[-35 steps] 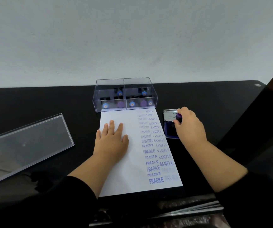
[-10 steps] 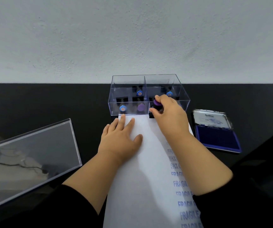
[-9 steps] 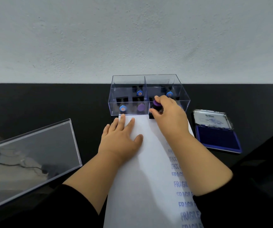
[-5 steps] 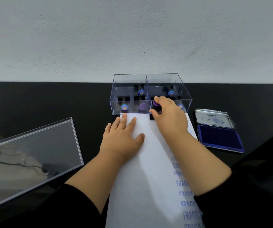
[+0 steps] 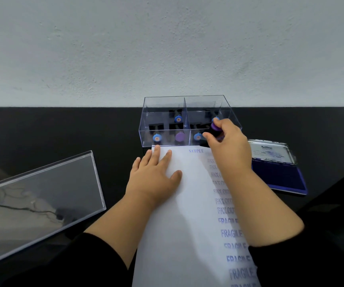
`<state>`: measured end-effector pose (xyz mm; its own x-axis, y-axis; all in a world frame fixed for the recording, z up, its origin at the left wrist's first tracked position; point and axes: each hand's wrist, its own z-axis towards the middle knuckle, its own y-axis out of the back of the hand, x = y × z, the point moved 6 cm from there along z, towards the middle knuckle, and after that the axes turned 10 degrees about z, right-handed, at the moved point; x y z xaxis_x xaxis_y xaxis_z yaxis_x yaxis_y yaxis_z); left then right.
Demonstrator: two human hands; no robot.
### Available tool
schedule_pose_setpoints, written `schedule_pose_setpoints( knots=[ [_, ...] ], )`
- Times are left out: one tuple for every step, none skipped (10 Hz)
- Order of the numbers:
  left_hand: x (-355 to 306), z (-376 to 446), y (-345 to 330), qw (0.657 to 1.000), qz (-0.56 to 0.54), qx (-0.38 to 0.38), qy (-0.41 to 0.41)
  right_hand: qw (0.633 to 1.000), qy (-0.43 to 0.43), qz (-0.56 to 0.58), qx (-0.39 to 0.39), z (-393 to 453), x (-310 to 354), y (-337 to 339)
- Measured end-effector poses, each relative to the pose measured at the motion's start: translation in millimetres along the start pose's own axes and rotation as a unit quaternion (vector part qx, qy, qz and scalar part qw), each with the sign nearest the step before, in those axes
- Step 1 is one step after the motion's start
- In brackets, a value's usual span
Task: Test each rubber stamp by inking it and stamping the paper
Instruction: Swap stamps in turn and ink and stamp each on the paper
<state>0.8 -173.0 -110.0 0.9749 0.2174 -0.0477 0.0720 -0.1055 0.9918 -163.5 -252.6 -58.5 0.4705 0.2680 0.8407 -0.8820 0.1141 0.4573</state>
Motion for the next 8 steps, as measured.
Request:
schedule_pose_setpoints(
  knots=[
    [-0.1,-0.7,-0.1,1.0,0.0,-0.002,0.001,1.0,-0.011,0.012,-0.016,1.5,-3.7,9.2],
    [-0.1,-1.2,-0.3,1.0,-0.001,-0.003,0.002,0.999,-0.013,0.015,-0.027,1.5,-4.8,16.8],
    [-0.1,-0.5,0.2,1.0,0.0,0.001,0.003,0.999,-0.011,0.027,-0.031,0.1,-5.0,20.4],
    [-0.5,-0.3,0.7,1.0,0.001,0.005,0.003,0.999,-0.01,0.031,-0.032,-0.7,-4.2,21.8],
    [-0.8,-0.6,0.7,1.0,0.001,0.006,0.003,0.999,-0.01,0.033,-0.031,-1.1,-3.5,22.7],
    [-0.5,-0.5,1.0,1.0,0.001,0.006,0.004,0.999,-0.009,0.029,-0.029,-1.6,-2.5,23.2],
    [-0.4,-0.8,0.6,1.0,0.004,0.009,0.003,0.999,-0.009,0.03,-0.027,-1.9,-1.9,23.3],
    [-0.3,-0.7,0.7,1.0,0.004,0.009,0.003,0.999,-0.01,0.03,-0.026,-2.4,-1.4,23.5]
  ],
)
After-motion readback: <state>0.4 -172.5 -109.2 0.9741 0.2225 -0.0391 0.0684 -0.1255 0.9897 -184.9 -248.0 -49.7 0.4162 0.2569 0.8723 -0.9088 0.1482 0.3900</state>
